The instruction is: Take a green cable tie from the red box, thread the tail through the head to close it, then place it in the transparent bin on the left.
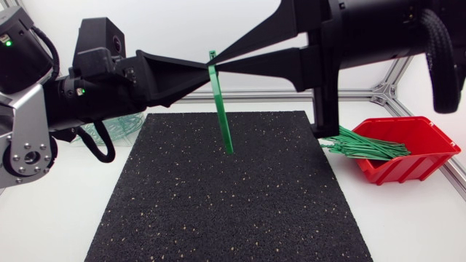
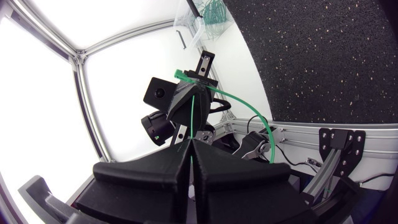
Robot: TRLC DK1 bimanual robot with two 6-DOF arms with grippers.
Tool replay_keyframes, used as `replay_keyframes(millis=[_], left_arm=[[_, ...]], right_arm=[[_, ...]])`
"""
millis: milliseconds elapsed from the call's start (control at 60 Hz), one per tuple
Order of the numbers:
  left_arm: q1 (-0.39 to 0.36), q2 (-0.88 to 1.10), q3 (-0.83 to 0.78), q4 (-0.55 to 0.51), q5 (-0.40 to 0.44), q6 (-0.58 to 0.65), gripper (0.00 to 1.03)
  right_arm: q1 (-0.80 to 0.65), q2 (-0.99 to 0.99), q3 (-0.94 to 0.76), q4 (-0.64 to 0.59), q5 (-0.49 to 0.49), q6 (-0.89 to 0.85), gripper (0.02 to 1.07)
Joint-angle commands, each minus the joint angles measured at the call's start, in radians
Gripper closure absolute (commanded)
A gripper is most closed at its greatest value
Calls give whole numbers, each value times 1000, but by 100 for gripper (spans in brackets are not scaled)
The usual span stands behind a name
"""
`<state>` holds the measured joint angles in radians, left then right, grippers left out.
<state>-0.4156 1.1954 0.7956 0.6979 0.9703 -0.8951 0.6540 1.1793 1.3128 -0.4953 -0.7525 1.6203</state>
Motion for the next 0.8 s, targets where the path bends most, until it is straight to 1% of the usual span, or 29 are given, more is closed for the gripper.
replay_keyframes(millis=[0, 583, 783], left_arm=[[-9, -13, -30, 20, 4, -30, 100], [-12, 4, -38, 22, 4, -38, 100], [-12, 3, -39, 46, 8, -59, 100]], right_arm=[[10, -3, 20, 12, 10, 26, 102], [-10, -7, 16, 38, 24, 21, 101], [-19, -6, 6, 46, 25, 21, 101]])
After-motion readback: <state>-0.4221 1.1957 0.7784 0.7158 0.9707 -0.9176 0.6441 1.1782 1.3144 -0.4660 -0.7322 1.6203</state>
